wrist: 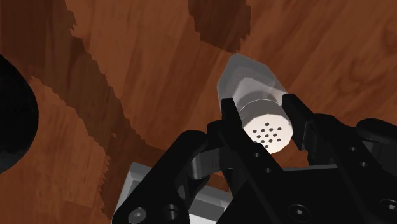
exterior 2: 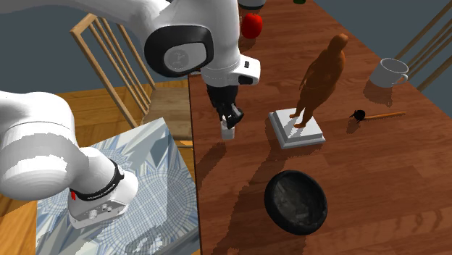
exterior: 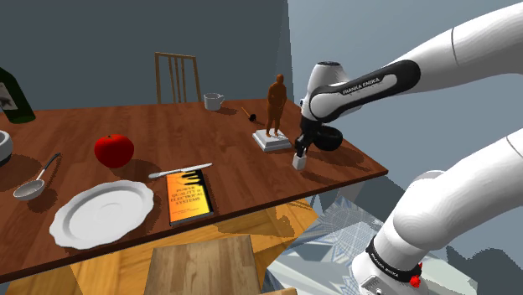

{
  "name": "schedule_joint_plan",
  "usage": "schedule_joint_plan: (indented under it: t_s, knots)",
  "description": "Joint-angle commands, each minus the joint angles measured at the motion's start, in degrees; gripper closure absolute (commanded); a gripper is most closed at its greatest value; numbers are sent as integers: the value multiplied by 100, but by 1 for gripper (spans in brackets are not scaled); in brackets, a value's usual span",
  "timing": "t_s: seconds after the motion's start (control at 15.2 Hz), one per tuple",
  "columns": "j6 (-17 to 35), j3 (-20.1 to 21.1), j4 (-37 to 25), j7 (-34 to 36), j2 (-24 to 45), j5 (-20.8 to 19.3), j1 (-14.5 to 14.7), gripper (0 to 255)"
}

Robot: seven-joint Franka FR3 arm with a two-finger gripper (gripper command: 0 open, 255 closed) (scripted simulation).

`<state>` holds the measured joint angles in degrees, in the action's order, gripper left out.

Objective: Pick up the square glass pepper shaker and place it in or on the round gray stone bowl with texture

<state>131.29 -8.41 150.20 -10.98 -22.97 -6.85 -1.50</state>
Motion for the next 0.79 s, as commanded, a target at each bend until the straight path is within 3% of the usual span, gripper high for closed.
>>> schedule_joint_plan:
  t_s: [0.0,0.73]
  knots:
    - [-197,11,-109,-6,-85,9,3,255]
    - [-1155,69,-691,-33,-462,50,16,255]
